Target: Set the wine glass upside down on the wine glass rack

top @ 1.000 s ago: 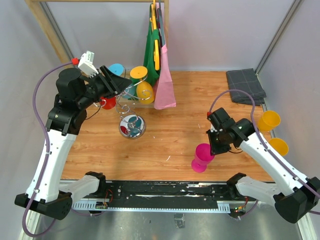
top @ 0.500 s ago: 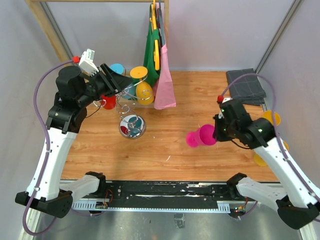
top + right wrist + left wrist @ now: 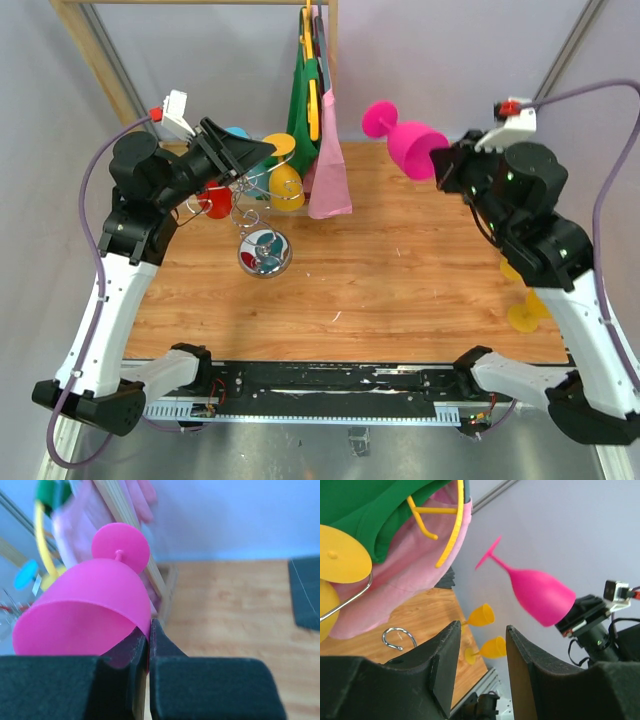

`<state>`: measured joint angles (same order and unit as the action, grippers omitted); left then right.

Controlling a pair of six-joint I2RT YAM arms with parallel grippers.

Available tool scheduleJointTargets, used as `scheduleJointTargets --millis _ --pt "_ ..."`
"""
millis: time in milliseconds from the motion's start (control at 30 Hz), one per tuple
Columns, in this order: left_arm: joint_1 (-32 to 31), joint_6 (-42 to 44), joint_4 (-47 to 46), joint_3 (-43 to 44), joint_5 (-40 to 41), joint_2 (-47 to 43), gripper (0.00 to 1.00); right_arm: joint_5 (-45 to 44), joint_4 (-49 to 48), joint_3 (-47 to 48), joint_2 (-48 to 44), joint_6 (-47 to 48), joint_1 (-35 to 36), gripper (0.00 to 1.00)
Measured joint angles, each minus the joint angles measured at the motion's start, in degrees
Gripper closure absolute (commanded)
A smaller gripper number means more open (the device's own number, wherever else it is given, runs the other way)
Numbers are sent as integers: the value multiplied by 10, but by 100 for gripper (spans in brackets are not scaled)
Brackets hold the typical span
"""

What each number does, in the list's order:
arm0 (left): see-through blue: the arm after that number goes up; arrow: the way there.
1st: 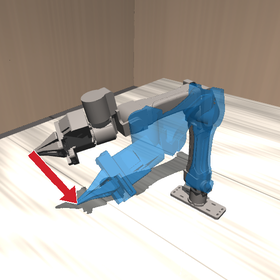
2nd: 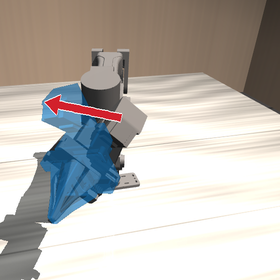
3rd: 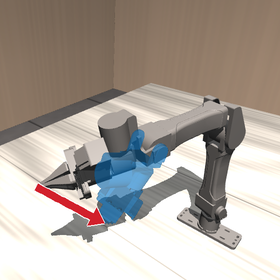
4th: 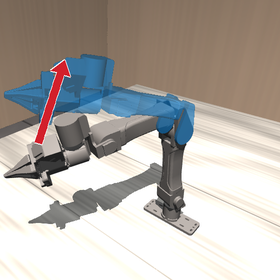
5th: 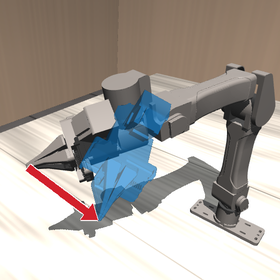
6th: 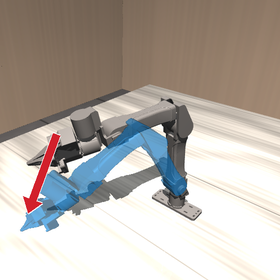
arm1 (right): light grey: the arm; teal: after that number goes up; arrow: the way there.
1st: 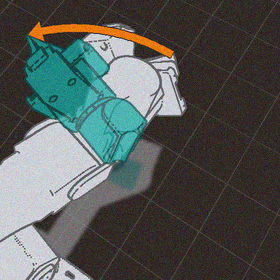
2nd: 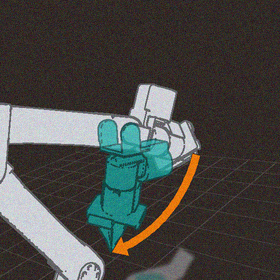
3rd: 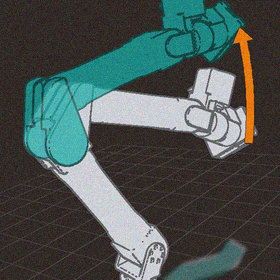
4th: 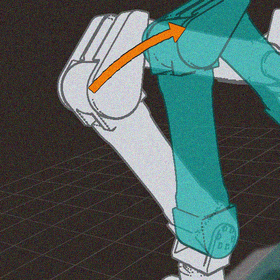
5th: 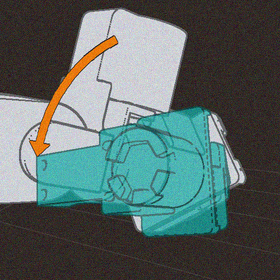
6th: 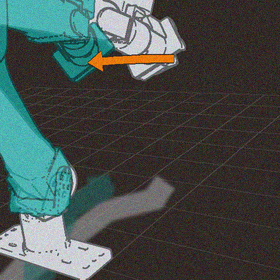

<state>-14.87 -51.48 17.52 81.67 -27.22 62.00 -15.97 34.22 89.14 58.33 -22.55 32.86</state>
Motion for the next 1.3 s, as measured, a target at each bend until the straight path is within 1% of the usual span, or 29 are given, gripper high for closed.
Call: scheduleJointTargets --millis 100,167,233,300,367,533,700,900,1133,1200,1300 --pt "0 -7 -7 0 0 -3 53 11 -62 64 59 8 0 99" --pt "0 -13 -8 0 1 -8 53 36 -101 117 108 9 -4 99" --pt "0 -16 -8 0 2 -16 52 81 -143 160 150 0 -14 99" --pt "0 -19 -8 0 3 -23 50 120 -171 183 174 -15 -24 99" --pt "0 -22 -8 0 3 -32 48 177 -209 211 203 -44 -46 99" --pt "0 -37 -15 -15 6 -60 47 328 -334 226 260 -164 -104 99" --pt "0 -70 -47 -38 -8 -68 47 457 -480 221 327 -301 -127 99" --pt "8 -144 -156 -80 -73 -40 47 571 -624 221 402 -438 -128 99" --pt "46 -210 -270 -95 -125 -21 49 638 -737 221 433 -540 -128 99" --pt "57 -236 -320 -99 -140 -20 49 650 -774 221 435 -569 -129 99" --pt "77 -299 -434 -133 -160 -20 49 660 -820 221 438 -605 -132 99"
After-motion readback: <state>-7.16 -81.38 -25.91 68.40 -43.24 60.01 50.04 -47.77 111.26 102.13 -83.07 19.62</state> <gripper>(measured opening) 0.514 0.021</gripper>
